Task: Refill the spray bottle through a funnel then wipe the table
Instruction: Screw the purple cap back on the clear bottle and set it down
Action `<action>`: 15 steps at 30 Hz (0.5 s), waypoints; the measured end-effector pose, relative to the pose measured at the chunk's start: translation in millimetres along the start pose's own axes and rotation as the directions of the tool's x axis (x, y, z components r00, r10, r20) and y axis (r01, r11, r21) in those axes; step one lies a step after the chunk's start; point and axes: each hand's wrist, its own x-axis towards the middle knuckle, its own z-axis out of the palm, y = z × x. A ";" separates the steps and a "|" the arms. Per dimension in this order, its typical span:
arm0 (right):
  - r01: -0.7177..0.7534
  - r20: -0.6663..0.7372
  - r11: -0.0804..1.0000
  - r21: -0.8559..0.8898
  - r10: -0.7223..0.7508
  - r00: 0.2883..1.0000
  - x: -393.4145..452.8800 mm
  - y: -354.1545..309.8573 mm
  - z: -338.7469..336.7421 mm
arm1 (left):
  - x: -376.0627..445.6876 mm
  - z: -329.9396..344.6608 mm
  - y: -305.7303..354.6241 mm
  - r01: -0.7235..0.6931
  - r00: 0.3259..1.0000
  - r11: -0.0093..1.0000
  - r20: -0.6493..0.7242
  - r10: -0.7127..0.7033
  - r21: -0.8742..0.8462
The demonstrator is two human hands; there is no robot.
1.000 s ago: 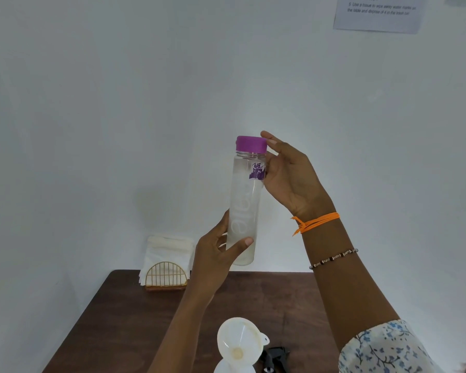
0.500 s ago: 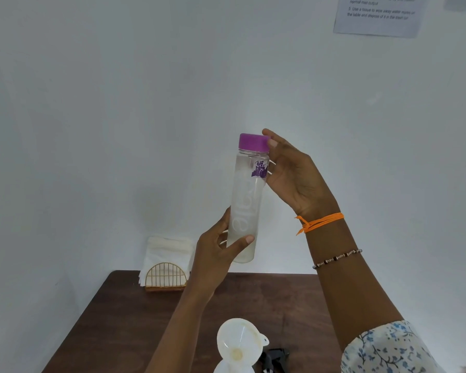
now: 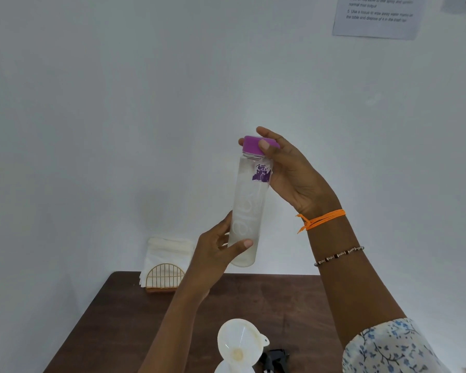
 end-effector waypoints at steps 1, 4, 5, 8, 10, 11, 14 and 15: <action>0.011 0.031 1.000 -0.017 -0.010 0.999 -0.3 -0.3 -0.5 | -0.9 -1.8 -0.5 0.012 0.999 1.000 0.032 -0.011 -0.009; 0.042 0.060 0.995 -0.091 -0.037 0.998 -2.2 -1.1 -0.1 | -2.5 -3.6 -1.0 0.046 0.996 0.999 0.081 -0.045 -0.012; 0.048 0.052 0.992 -0.113 -0.043 0.998 -2.3 -0.4 -0.5 | -2.1 -3.0 -1.5 0.057 0.995 0.998 0.086 -0.056 -0.004; 0.047 -0.014 0.990 -0.135 -0.049 0.999 0.2 3.5 -0.2 | -0.5 1.3 -2.3 0.077 0.995 0.997 0.067 -0.078 0.013; 0.059 -0.053 0.986 -0.155 -0.068 0.996 1.9 6.0 -1.2 | 0.7 5.2 -3.4 0.089 0.995 0.996 0.039 -0.089 0.023; 0.068 -0.069 0.982 -0.175 -0.081 0.994 2.5 7.2 -1.6 | 1.0 7.1 -2.9 0.091 0.995 0.995 0.028 -0.092 0.036; 0.083 -0.121 0.968 -0.235 -0.114 0.986 3.7 11.0 -2.3 | 1.7 12.5 0.5 0.092 0.996 0.992 -0.002 -0.092 0.082; 0.082 -0.146 0.964 -0.254 -0.122 0.982 3.9 12.1 -2.2 | 2.4 14.5 0.9 0.089 0.996 0.991 -0.012 -0.088 0.101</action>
